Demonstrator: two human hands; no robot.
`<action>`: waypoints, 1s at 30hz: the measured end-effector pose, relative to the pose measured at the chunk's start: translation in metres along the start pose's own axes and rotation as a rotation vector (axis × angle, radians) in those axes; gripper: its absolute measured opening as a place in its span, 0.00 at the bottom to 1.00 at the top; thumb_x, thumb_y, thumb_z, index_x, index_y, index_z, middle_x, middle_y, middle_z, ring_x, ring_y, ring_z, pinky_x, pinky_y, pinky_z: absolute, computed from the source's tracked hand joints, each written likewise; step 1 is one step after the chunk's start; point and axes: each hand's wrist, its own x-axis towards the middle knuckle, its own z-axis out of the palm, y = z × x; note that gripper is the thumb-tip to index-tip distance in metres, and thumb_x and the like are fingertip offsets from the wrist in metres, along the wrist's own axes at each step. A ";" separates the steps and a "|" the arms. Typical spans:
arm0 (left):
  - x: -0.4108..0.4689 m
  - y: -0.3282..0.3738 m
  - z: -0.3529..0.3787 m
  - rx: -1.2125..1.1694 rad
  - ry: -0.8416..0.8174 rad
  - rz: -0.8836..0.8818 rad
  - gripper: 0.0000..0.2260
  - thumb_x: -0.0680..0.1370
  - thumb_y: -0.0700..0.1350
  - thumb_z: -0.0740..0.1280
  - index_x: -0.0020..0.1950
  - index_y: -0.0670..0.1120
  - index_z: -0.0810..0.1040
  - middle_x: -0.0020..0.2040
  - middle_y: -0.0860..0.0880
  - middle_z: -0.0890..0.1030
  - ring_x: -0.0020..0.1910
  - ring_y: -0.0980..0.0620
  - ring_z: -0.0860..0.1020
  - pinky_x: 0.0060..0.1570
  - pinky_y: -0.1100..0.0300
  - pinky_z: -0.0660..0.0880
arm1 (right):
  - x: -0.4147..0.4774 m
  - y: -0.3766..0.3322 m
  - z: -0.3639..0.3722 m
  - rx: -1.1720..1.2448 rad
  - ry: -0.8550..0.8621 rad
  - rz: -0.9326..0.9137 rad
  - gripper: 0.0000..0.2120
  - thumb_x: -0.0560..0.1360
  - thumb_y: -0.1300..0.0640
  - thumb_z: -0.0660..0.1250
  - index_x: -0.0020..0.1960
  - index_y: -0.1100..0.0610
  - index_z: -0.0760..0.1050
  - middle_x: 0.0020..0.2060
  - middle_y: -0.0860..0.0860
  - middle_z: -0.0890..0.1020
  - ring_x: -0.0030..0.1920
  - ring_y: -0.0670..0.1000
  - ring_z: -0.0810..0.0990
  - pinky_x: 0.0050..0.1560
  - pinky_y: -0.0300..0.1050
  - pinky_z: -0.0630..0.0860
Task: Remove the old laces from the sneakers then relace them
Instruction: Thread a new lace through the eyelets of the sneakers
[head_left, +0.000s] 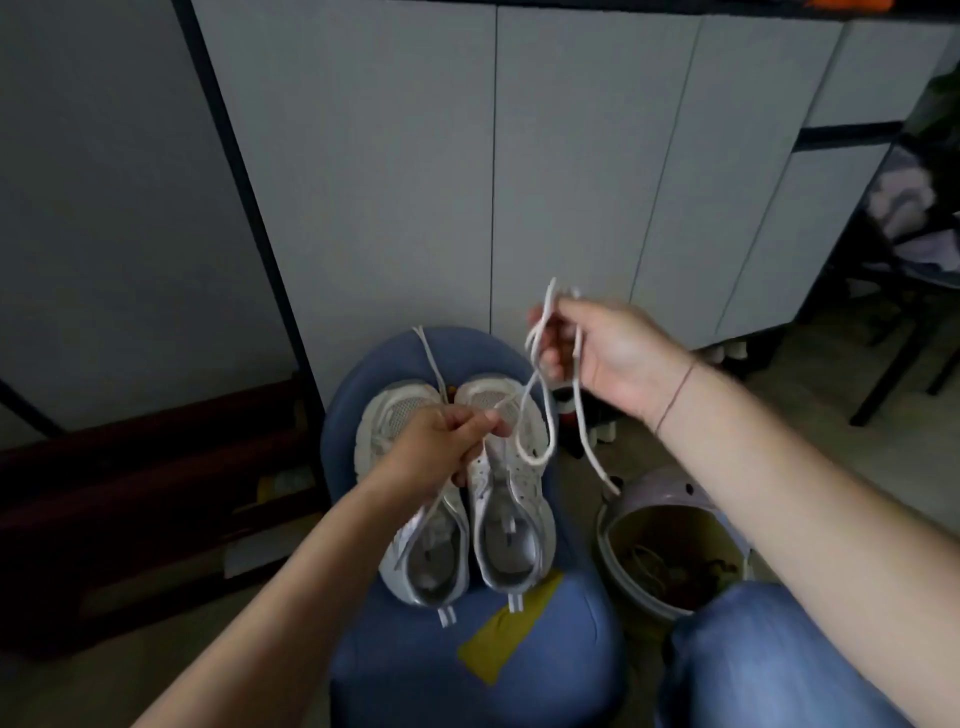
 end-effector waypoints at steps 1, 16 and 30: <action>-0.002 -0.008 -0.001 0.012 0.047 -0.014 0.13 0.82 0.46 0.63 0.42 0.45 0.83 0.25 0.51 0.66 0.23 0.56 0.66 0.25 0.65 0.68 | -0.004 0.030 0.001 -0.034 0.014 0.064 0.18 0.82 0.57 0.55 0.38 0.60 0.75 0.28 0.53 0.73 0.25 0.47 0.70 0.25 0.36 0.65; -0.005 -0.044 0.009 0.115 0.059 -0.045 0.12 0.82 0.47 0.63 0.45 0.45 0.83 0.19 0.59 0.69 0.19 0.63 0.66 0.25 0.73 0.63 | -0.018 0.133 -0.021 -1.130 0.004 -0.259 0.09 0.76 0.49 0.65 0.44 0.52 0.80 0.40 0.47 0.82 0.42 0.48 0.80 0.45 0.48 0.78; 0.008 -0.051 0.006 0.171 -0.009 -0.015 0.11 0.81 0.48 0.65 0.42 0.50 0.83 0.24 0.55 0.65 0.21 0.60 0.61 0.24 0.68 0.60 | 0.005 0.134 -0.056 -0.616 0.116 -0.286 0.05 0.75 0.57 0.69 0.41 0.52 0.80 0.30 0.45 0.78 0.31 0.40 0.74 0.36 0.39 0.71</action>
